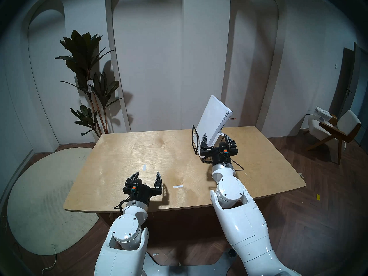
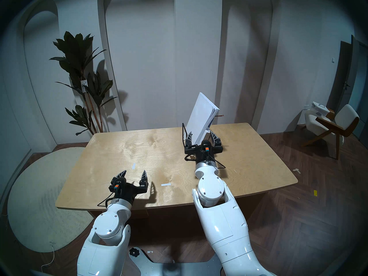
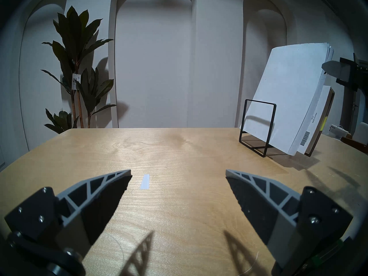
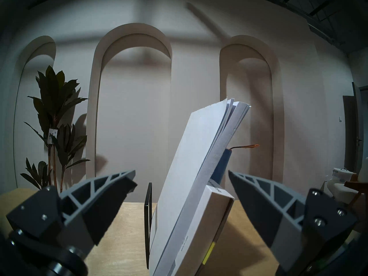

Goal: Stack the books into one stack

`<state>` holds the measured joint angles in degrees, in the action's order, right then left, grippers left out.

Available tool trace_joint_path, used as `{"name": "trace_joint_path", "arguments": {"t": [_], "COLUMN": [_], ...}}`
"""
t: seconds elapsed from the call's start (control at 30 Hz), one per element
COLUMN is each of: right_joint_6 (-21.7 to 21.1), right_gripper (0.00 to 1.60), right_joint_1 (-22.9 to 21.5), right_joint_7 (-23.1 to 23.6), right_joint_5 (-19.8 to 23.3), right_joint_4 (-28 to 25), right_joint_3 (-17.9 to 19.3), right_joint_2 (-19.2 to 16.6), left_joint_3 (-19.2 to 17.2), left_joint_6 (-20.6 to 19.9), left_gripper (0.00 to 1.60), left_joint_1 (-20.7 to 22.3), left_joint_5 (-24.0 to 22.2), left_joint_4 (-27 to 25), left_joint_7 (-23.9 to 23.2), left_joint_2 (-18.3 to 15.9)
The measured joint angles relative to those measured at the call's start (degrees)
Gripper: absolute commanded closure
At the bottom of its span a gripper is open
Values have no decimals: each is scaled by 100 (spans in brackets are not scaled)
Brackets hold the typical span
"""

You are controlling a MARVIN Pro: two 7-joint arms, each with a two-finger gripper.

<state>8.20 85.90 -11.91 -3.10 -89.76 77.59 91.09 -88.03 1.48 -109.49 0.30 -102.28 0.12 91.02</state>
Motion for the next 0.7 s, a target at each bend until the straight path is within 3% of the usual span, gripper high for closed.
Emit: {"name": "trace_joint_path", "arguments": {"t": [0.33,0.7], "right_joint_6": [-55,-907], "right_gripper": [0,0], "right_joint_1": [-132,-367], "right_joint_7": [364,715], "right_joint_5": [39,140], "right_joint_4": [-36,115], "right_joint_3": [110,153], "right_joint_2": [-246,-436], "left_joint_3": [-14,-28], "left_joint_6": [-1,-1], "left_gripper": [0,0], "left_joint_1": [-1,-3], "left_joint_5": [10,21], "left_joint_4": [-2,-3], "left_joint_7": [-13,-31], "left_joint_2": [13,31]}}
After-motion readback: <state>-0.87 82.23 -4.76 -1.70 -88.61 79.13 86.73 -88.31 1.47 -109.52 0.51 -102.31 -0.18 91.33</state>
